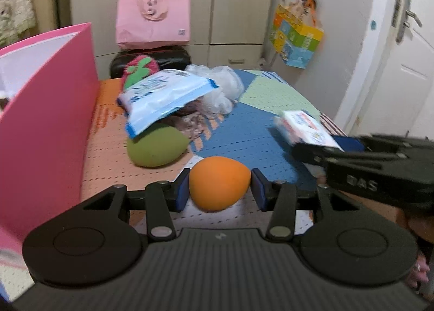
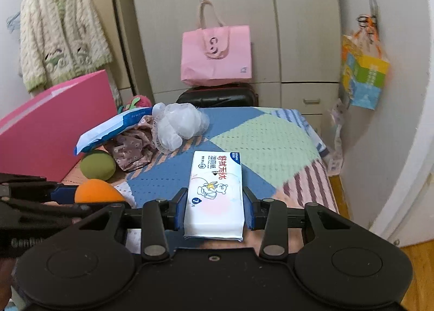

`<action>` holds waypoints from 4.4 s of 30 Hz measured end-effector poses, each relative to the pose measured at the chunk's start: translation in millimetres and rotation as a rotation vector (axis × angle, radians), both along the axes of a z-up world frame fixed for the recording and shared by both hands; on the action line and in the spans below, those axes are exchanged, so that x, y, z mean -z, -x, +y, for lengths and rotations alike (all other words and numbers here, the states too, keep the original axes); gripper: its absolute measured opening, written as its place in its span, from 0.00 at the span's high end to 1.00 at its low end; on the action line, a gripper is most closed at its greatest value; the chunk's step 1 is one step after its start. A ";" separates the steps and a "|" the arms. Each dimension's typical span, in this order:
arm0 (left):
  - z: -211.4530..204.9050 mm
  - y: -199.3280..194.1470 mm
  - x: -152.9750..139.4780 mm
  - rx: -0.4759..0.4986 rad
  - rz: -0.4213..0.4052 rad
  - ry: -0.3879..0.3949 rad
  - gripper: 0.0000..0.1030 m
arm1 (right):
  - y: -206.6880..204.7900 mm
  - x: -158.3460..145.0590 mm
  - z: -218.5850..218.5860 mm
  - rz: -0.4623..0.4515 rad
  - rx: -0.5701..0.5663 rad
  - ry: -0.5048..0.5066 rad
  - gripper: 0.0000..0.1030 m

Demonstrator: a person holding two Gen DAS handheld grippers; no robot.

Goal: Organize soft objects
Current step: 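Close the left gripper on the orange sponge while the right gripper grasps the small white pack, then carry the sponge and pack into the pink box and open both grippers, then move the left gripper to the green sponge while the right gripper reaches the white mesh puff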

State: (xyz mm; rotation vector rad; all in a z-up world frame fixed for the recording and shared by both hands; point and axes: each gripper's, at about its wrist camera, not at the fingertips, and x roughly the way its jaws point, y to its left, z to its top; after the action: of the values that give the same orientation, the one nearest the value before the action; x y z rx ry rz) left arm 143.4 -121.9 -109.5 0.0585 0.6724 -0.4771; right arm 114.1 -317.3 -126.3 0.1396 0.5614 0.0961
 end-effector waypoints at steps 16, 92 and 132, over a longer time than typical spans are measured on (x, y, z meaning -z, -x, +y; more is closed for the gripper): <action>42.0 28.8 -9.7 0.040 0.086 0.064 0.56 | 46.8 0.2 25.3 0.009 -0.035 -0.002 0.56; 209.1 -116.3 -77.0 -0.013 0.259 0.000 0.38 | -76.8 -120.3 234.6 0.019 -0.677 0.375 0.65; 47.7 14.1 -88.8 0.154 0.044 -0.076 0.40 | -27.1 -124.2 -2.6 -0.011 -0.316 -0.028 0.61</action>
State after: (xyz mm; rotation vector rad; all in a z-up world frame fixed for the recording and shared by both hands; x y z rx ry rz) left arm 129.4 -74.2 -20.8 0.1729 0.7321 -0.6016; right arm 141.2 -319.8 -2.2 0.0762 0.5679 0.4113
